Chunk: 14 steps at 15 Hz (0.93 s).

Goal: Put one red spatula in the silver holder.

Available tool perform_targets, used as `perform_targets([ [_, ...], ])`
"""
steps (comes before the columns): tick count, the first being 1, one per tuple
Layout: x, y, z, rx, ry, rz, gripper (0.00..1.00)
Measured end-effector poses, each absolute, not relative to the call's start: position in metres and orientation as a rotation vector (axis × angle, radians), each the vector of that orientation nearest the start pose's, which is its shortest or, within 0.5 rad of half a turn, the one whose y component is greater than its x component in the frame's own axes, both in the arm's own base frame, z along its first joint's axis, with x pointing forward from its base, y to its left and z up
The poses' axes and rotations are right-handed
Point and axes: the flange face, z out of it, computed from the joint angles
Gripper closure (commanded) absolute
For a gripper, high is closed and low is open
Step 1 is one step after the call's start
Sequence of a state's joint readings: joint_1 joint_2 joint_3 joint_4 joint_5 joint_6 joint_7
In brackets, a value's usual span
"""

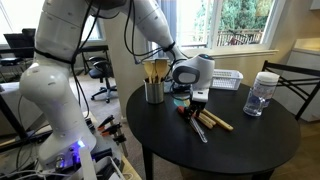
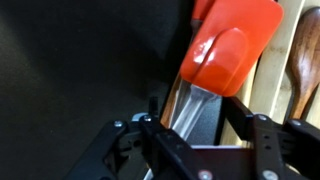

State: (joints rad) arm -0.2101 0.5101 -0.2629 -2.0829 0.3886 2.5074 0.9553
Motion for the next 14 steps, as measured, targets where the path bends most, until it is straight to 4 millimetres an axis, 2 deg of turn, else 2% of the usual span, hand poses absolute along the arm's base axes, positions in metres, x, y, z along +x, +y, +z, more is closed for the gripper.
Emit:
perform_targets([
  [6,0.5123,-0.2668,0.1789,-1.988,2.322,0.115,0.97],
  [7,0.5121,-0.2671,0.1789,-1.986,2.322,0.116,1.00],
  [14,0.5129,-0.2663,0.1798,-1.976,2.322,0.117,1.00],
])
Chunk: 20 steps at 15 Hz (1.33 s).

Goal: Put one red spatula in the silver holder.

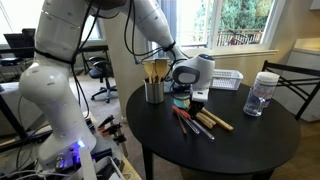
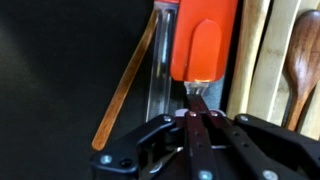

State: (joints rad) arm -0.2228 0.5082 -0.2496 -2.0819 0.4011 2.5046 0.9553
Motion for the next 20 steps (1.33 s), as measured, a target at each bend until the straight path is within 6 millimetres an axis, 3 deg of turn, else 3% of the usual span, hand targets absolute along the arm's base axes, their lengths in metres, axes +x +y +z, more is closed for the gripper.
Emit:
perform_targets([
  [1,0.513,-0.266,0.180,-1.975,2.321,0.116,1.00],
  [2,0.514,-0.266,0.181,-1.975,2.320,0.114,0.80],
  [9,0.514,-0.265,0.182,-1.975,2.318,0.120,0.36],
  [14,0.509,-0.266,0.172,-1.973,2.331,0.160,0.05],
  [17,0.505,-0.270,0.166,-1.966,2.343,0.176,0.00],
  [18,0.504,-0.271,0.165,-1.964,2.345,0.178,0.28],
  [20,0.502,-0.273,0.165,-1.957,2.350,0.179,0.26],
])
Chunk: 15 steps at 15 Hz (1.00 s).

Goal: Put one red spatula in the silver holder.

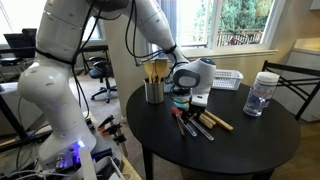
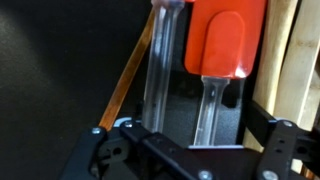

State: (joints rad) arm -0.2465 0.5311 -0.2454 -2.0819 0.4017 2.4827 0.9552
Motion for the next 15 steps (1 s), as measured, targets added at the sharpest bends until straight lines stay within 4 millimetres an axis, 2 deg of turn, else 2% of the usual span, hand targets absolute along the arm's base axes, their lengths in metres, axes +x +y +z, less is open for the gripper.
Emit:
perform_targets([
  [10,0.5030,-0.2803,0.1696,-1.940,2.355,0.175,0.93],
  [12,0.5032,-0.2808,0.1702,-1.936,2.356,0.175,1.00],
  [15,0.5033,-0.2809,0.1704,-1.929,2.357,0.175,1.00],
])
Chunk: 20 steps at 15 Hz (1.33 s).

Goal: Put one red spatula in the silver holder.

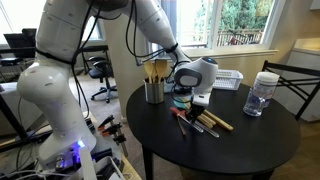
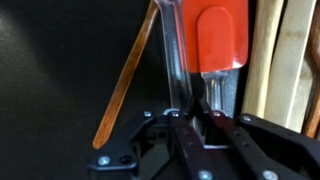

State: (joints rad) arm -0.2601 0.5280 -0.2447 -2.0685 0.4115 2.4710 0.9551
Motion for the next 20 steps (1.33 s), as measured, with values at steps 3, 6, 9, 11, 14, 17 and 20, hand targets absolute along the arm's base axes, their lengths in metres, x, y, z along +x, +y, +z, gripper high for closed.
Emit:
perform_targets([
  [3,0.503,-0.281,0.170,-1.917,2.359,0.176,0.69],
  [6,0.504,-0.278,0.170,-1.917,2.354,0.185,0.50],
  [9,0.507,-0.270,0.168,-1.930,2.337,0.213,0.32],
  [11,0.508,-0.262,0.167,-1.948,2.314,0.250,0.19],
  [14,0.510,-0.247,0.164,-1.978,2.272,0.318,0.01],
  [17,0.510,-0.235,0.160,-2.004,2.237,0.377,0.00],
  [20,0.509,-0.228,0.157,-2.019,2.219,0.406,0.00],
])
